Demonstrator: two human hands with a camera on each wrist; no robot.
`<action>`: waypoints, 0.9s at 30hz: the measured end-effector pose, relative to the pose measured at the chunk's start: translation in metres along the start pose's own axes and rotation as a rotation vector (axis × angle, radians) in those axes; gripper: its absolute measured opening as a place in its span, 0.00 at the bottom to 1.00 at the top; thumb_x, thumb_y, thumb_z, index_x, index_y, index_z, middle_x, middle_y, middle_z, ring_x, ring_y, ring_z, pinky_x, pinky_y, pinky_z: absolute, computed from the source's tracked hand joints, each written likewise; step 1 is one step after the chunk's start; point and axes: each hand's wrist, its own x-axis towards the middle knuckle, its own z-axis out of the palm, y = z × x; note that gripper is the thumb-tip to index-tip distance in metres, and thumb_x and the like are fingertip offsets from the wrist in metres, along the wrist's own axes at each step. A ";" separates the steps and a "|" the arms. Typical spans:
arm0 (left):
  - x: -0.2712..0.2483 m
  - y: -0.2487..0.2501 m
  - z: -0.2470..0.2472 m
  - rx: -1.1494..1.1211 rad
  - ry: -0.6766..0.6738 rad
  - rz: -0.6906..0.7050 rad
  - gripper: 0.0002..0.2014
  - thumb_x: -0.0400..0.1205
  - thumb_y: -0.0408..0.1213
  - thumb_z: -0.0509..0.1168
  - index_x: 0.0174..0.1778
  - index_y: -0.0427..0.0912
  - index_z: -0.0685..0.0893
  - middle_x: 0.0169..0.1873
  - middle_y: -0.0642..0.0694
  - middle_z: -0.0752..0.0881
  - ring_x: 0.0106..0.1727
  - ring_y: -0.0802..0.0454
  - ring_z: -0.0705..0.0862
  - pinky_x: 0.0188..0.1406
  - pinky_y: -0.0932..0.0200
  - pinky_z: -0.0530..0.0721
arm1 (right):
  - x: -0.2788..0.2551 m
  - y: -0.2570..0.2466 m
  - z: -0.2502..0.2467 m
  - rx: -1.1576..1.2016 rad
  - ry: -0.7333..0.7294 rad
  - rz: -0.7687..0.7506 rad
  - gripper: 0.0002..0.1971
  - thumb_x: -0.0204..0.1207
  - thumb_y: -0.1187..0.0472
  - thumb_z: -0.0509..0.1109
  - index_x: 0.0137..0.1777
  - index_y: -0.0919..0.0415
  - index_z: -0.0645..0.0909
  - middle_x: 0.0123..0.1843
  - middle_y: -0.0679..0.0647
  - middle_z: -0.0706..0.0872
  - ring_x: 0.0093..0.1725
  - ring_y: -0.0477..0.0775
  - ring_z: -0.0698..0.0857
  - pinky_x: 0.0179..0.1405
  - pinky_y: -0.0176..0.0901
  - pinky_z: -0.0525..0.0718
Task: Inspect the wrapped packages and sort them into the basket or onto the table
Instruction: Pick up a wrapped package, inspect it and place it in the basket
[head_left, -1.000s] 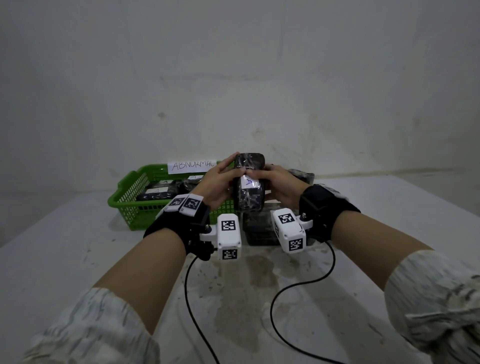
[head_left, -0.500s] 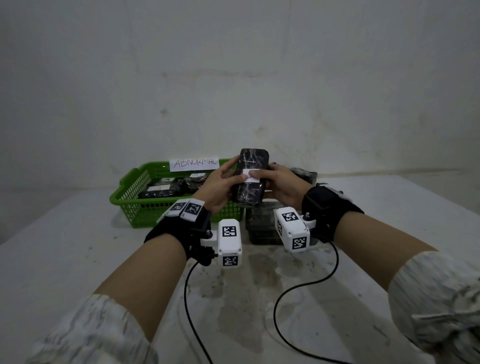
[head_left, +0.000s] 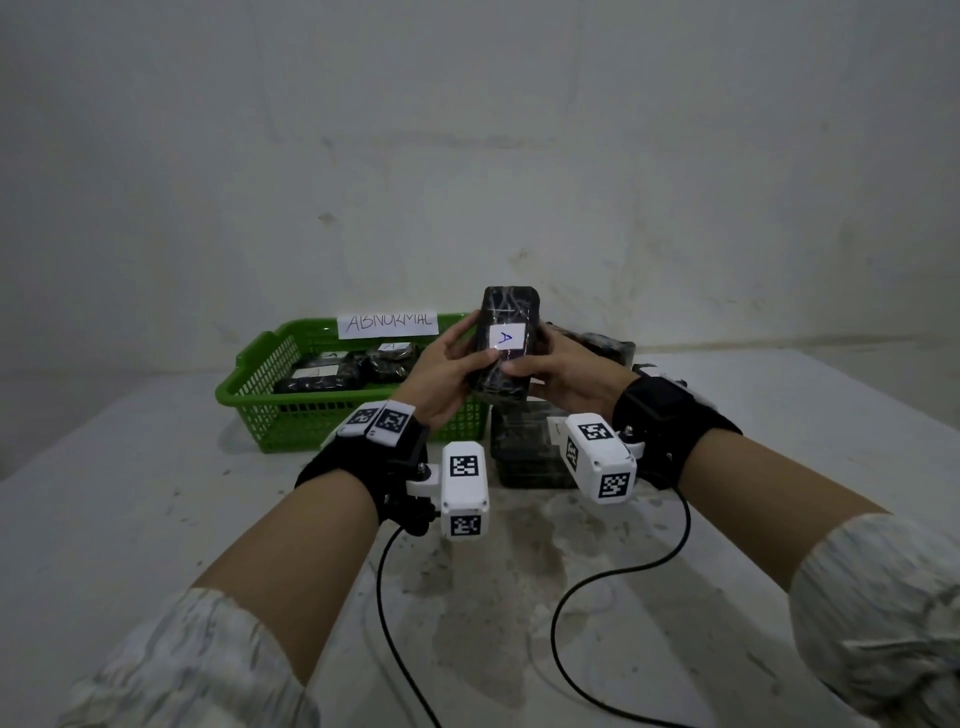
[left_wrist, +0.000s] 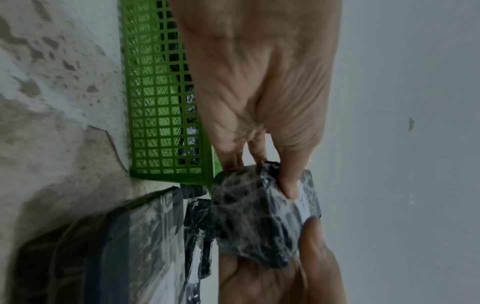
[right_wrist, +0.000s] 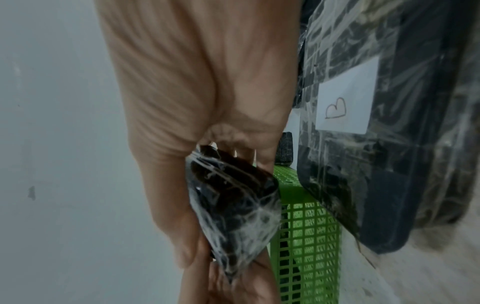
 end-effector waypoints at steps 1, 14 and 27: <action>0.000 -0.001 0.000 -0.013 0.003 -0.001 0.30 0.80 0.17 0.59 0.78 0.40 0.66 0.71 0.33 0.76 0.62 0.41 0.81 0.54 0.51 0.85 | 0.000 0.000 -0.001 0.002 -0.015 0.003 0.38 0.70 0.81 0.70 0.77 0.56 0.67 0.56 0.56 0.88 0.53 0.53 0.89 0.45 0.45 0.88; 0.003 -0.005 -0.004 0.309 0.103 0.086 0.32 0.75 0.20 0.69 0.74 0.46 0.72 0.69 0.39 0.76 0.61 0.40 0.83 0.53 0.45 0.88 | 0.000 0.006 -0.002 -0.091 0.024 -0.028 0.52 0.66 0.85 0.72 0.83 0.54 0.49 0.60 0.61 0.86 0.54 0.57 0.89 0.46 0.48 0.89; 0.005 0.014 0.012 0.169 0.034 -0.024 0.24 0.86 0.50 0.55 0.70 0.35 0.77 0.63 0.36 0.84 0.60 0.44 0.85 0.54 0.49 0.87 | -0.011 -0.018 0.010 -0.243 0.160 -0.147 0.16 0.87 0.55 0.55 0.66 0.54 0.81 0.58 0.49 0.85 0.44 0.48 0.78 0.47 0.42 0.75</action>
